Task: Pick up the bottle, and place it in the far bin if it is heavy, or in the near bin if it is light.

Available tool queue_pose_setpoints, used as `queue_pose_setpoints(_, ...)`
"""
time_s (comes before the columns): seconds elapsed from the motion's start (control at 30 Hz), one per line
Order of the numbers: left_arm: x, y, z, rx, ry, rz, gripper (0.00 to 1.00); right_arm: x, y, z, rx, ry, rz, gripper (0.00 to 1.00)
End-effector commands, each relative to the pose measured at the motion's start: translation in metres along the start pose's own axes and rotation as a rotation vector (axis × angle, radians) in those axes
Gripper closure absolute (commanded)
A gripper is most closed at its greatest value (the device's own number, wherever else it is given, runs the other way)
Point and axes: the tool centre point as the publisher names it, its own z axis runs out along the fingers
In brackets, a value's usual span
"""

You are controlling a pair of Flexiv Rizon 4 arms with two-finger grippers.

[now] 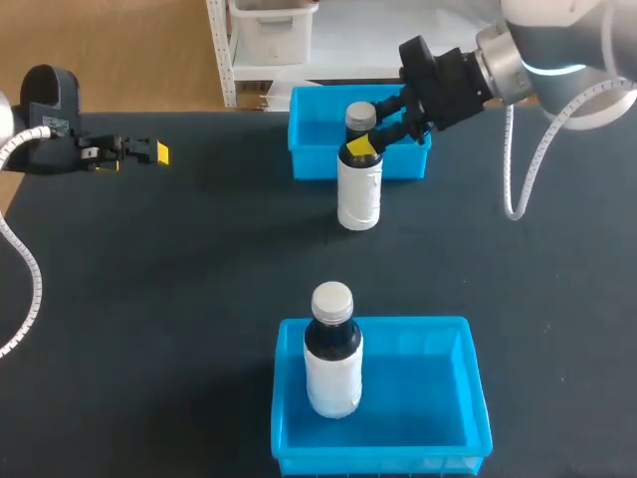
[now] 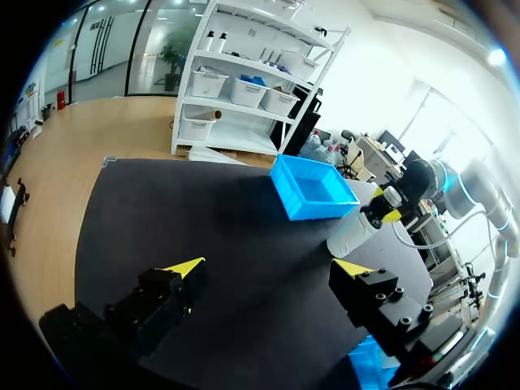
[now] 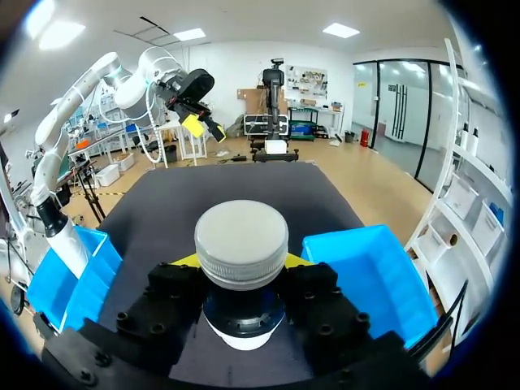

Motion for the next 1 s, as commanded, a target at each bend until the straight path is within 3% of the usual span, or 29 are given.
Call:
queue_pose_setpoints(0.03, 0.0, 0.0, 0.0, 0.0, 0.0, 0.0, 0.0, -0.008, 0.007, -0.013, 0.021, 0.002, -0.007, 1.0)
queue_pose_setpoints(0.5, 0.0, 0.0, 0.0, 0.0, 0.0, 0.0, 0.0, -0.049, -0.009, -0.062, 0.049, 0.025, -0.04, 1.0)
queue_pose_setpoints(0.8, 0.0, 0.0, 0.0, 0.0, 0.0, 0.0, 0.0, -0.075, -0.027, -0.089, 0.055, 0.035, -0.069, 1.0)
queue_pose_setpoints(1.0, 0.0, 0.0, 0.0, 0.0, 0.0, 0.0, 0.0, -0.082, -0.049, -0.1, 0.055, 0.033, -0.083, 1.0)
